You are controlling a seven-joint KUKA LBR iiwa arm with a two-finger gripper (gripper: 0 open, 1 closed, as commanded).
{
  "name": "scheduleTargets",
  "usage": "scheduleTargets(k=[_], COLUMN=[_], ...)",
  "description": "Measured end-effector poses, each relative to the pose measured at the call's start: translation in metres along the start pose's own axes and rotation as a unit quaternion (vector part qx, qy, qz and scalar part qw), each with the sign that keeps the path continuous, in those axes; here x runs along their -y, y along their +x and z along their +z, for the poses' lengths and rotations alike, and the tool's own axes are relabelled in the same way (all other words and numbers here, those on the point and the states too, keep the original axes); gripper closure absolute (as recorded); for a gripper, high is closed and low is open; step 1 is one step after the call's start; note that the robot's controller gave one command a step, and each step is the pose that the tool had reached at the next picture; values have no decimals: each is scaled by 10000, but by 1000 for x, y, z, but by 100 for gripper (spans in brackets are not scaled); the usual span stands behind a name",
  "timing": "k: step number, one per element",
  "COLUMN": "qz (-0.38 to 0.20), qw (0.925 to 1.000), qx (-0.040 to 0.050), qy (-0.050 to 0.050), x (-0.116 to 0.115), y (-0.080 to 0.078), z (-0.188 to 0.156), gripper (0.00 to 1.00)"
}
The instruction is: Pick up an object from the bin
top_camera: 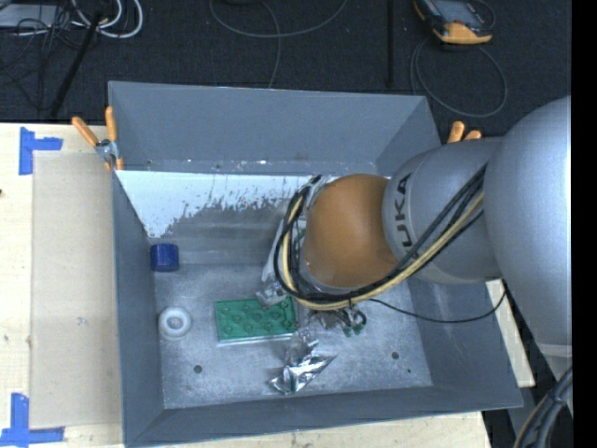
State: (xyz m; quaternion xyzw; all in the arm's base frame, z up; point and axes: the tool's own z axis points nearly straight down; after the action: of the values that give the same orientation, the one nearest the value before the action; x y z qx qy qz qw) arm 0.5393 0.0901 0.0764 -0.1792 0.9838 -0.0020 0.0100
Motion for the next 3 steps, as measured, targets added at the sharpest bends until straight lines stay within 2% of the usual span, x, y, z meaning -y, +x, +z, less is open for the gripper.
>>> scheduleTargets(k=[1, 2, 3], qz=[546, 1056, 885], qw=[9985, 9943, 9960], qx=[-76, -100, -68], qy=[-39, -33, -37], x=[-18, -21, -14], y=[-33, -41, -55], z=[-24, -32, 4], gripper=[0, 0, 0])
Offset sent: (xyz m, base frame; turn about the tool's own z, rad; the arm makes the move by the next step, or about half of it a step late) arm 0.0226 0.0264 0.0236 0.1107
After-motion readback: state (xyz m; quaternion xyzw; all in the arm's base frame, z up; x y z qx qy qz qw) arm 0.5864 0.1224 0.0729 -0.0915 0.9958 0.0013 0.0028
